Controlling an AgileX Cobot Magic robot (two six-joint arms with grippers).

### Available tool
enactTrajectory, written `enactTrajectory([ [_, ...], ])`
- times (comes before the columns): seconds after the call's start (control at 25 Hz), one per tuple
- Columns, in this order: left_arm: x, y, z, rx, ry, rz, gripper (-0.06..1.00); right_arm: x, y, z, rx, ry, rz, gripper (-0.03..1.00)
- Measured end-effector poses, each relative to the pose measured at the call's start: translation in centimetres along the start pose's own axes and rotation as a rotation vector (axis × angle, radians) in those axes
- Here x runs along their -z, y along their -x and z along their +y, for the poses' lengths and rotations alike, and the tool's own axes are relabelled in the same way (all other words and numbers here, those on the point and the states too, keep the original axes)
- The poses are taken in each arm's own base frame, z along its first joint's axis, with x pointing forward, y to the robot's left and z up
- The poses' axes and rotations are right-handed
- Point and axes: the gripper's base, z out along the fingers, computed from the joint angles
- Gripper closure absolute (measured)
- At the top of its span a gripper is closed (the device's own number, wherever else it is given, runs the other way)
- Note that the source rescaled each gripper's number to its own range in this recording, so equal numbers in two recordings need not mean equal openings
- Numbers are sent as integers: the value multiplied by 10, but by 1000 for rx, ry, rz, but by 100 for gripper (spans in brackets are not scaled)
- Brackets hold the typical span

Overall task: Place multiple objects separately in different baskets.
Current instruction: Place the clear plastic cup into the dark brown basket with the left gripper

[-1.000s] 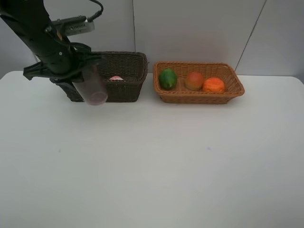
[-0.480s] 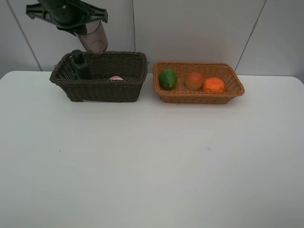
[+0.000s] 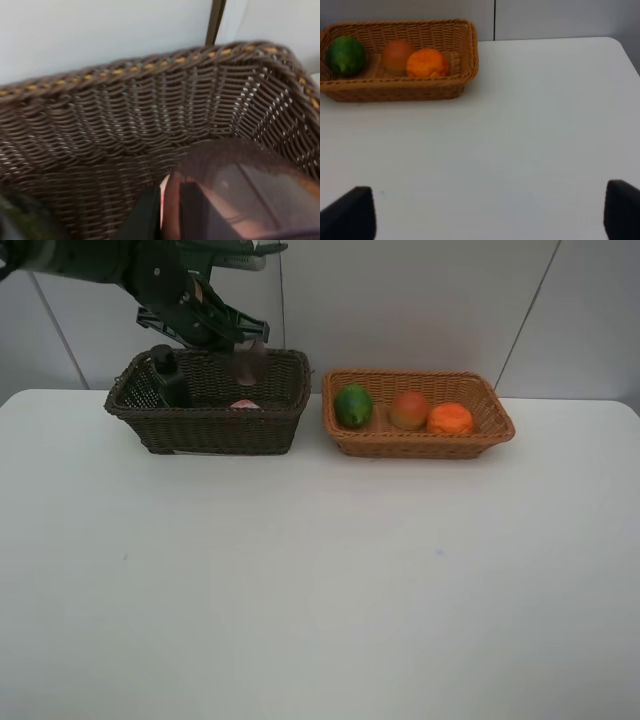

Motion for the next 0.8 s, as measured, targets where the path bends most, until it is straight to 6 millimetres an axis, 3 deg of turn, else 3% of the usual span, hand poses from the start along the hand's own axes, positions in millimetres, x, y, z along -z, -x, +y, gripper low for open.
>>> enactTrajectory([
  [0.24, -31, -22, -3, -8, -28, 19, 94, 0, 0, 0, 0, 0, 0, -2],
  [0.44, -39, -23, -3, 3, -57, -24, 91, 0, 0, 0, 0, 0, 0, -2],
  [0.52, -39, -22, -3, 6, -64, -38, 80, 0, 0, 0, 0, 0, 0, -2],
  [0.72, -38, -21, -3, 18, -66, -42, 27, 0, 0, 0, 0, 0, 0, -2],
  [0.8, -33, -17, -3, 18, -64, -48, 12, 0, 0, 0, 0, 0, 0, -2],
])
